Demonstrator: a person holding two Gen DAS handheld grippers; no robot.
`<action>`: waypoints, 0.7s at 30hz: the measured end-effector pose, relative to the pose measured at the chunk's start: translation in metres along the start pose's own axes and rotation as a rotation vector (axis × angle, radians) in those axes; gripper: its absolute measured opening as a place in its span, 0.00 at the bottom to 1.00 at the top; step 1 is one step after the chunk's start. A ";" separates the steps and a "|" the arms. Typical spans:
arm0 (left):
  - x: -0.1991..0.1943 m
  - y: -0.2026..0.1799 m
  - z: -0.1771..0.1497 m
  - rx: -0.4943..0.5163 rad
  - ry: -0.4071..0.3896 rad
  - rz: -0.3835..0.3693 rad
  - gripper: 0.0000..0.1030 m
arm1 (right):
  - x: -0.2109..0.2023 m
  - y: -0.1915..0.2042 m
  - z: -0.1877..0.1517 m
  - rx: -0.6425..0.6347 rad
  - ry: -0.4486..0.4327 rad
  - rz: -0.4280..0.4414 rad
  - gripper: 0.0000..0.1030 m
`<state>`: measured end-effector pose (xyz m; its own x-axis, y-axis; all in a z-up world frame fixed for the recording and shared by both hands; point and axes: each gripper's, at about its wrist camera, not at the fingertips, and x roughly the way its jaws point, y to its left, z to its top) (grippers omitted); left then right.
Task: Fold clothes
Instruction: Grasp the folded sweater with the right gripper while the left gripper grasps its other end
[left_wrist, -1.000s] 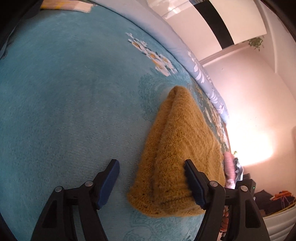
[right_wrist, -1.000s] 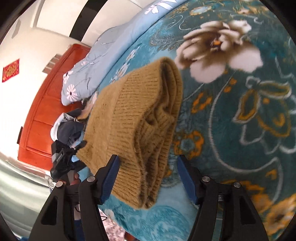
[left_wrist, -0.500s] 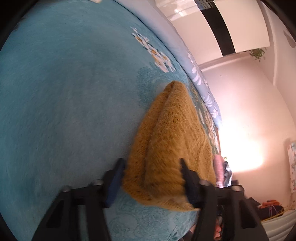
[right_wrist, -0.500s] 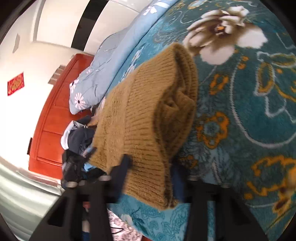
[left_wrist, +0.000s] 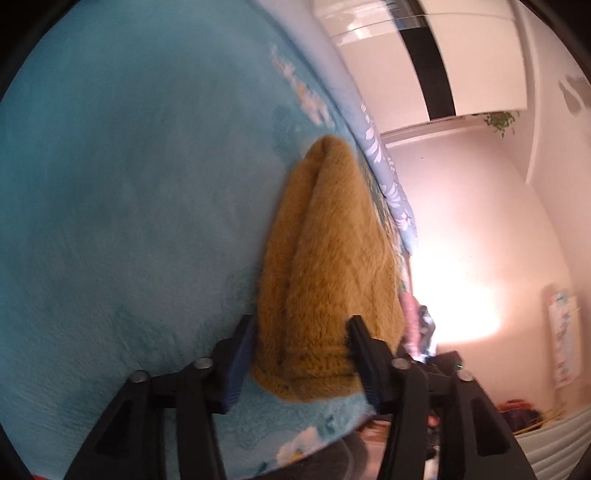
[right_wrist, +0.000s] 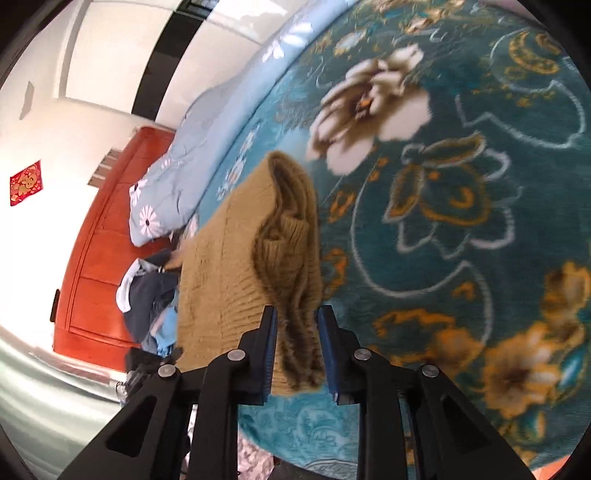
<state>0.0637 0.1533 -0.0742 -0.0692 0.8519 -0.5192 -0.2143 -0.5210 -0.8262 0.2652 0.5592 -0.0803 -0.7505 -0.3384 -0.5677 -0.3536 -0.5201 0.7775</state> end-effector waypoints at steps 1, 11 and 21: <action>-0.003 -0.005 0.004 0.029 -0.025 0.017 0.71 | -0.002 0.001 0.001 -0.015 -0.015 0.003 0.26; 0.052 -0.016 0.043 0.058 0.066 0.032 0.77 | 0.040 0.016 0.014 -0.043 -0.017 0.009 0.65; 0.049 -0.023 0.037 0.090 0.042 0.113 0.48 | 0.061 0.030 0.016 -0.033 0.011 0.010 0.52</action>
<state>0.0294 0.2089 -0.0726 -0.0572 0.7839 -0.6182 -0.2940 -0.6050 -0.7399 0.2003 0.5354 -0.0871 -0.7475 -0.3524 -0.5631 -0.3274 -0.5422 0.7738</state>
